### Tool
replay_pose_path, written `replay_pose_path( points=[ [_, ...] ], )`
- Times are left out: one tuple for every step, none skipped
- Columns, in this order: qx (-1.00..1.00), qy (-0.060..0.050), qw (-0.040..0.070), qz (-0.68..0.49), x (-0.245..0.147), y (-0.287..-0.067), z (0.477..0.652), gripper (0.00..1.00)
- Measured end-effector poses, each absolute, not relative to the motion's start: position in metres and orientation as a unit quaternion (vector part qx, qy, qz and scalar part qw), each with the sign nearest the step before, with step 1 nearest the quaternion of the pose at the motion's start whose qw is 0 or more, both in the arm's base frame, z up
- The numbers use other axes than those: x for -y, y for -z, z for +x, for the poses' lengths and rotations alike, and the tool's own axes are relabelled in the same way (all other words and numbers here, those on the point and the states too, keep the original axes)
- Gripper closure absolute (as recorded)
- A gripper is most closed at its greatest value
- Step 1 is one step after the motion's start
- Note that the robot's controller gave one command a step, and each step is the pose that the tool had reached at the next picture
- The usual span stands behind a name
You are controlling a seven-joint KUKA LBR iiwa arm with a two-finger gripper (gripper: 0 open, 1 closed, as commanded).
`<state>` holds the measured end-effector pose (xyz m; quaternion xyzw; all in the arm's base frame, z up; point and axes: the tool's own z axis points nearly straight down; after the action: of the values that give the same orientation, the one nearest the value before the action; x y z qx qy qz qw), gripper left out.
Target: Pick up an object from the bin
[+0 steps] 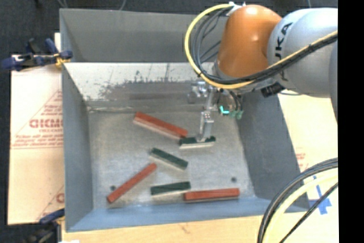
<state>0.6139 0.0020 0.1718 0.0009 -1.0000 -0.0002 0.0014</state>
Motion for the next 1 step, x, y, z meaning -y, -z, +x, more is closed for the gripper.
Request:
replay_pose_path(
  points=[
    [1.000,0.001,0.002,-0.009,0.0016,-0.0657,0.6189,0.00]
  ],
)
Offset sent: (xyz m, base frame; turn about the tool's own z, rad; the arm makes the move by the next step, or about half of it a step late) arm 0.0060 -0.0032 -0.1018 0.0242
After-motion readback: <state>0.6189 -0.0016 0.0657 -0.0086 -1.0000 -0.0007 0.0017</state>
